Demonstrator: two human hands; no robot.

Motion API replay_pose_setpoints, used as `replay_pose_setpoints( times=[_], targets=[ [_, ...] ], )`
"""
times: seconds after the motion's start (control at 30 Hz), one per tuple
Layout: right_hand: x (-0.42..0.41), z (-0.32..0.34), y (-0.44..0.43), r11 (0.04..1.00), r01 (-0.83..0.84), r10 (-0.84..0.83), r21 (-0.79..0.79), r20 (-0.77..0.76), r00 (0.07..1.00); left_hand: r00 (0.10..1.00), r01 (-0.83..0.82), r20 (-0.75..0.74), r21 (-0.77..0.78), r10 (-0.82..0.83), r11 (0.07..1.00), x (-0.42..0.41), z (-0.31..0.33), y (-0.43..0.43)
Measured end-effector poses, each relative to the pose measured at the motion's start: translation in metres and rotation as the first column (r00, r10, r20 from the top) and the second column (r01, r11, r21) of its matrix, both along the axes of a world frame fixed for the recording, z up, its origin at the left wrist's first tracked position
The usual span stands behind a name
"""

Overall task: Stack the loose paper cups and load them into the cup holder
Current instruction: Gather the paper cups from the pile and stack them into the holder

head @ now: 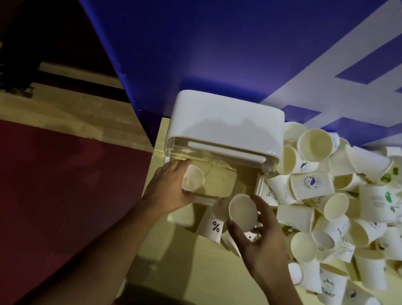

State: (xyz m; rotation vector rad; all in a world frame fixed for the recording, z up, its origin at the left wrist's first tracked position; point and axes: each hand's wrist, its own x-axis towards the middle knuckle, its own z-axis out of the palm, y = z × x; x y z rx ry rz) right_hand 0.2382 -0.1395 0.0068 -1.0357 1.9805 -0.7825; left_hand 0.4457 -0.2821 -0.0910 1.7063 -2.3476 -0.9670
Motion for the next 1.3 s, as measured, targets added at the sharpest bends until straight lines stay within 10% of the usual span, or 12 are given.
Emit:
replay_pose_setpoints(
  times=[0.5, 0.8, 1.3],
  targets=[
    [0.041, -0.024, -0.071, 0.967, -0.225, 0.215, -0.115, -0.094, 0.972, 0.978, -0.073, -0.185, 0.111, 0.092, 0.991, 0.018, -0.002, -0.002],
    [0.059, -0.061, -0.092, 0.929, -0.369, 0.367, 0.021, -0.168, 0.915, 0.837, -0.350, -0.318, 0.314, 0.445, 0.883, 0.023, 0.013, 0.002],
    [0.063, -0.079, -0.104, 0.844, -0.476, 0.522, 0.246, -0.178, 0.834, 0.945, -0.253, -0.201, 0.052, 0.258, 0.966, 0.012, 0.016, 0.003]
  ],
)
